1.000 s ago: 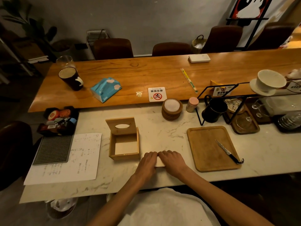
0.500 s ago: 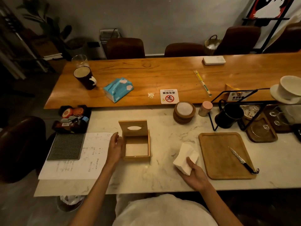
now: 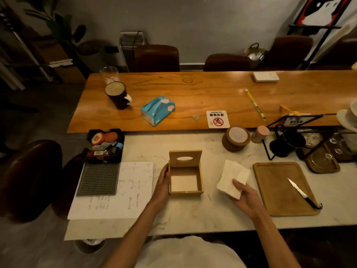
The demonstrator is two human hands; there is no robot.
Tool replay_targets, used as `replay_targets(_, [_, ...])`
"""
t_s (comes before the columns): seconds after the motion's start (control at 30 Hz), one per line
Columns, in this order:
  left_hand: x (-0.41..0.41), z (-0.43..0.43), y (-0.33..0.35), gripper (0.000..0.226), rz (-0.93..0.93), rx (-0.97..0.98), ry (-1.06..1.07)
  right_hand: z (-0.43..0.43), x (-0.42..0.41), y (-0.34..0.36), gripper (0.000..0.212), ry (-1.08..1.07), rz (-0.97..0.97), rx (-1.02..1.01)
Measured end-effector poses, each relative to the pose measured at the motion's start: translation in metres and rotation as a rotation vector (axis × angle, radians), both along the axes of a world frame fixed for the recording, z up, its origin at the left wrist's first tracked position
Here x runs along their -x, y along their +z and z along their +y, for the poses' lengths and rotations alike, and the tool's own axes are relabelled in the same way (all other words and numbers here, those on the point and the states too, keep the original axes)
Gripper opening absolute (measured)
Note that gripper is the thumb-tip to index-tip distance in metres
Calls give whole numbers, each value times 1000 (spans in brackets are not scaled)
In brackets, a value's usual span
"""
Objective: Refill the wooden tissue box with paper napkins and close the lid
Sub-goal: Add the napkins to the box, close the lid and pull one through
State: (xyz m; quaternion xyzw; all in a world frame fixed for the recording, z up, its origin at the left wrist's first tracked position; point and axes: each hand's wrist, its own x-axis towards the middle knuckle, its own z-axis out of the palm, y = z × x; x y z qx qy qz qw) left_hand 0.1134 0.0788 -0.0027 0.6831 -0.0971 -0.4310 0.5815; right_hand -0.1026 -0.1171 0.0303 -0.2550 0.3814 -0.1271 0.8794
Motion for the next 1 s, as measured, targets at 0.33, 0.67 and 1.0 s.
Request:
replay_targets(0.33, [-8,-6,0,40,276,144,215,48,-177,71,63,1647,645,1361])
replay_targets(0.67, [-6,-8,-4,32,299,126,278,51,-195,29,47,1768,792,1243])
replay_targets(1.0, [-5,-10,-15,34,289,111,323,66,-197,10,42,1555,840,1163])
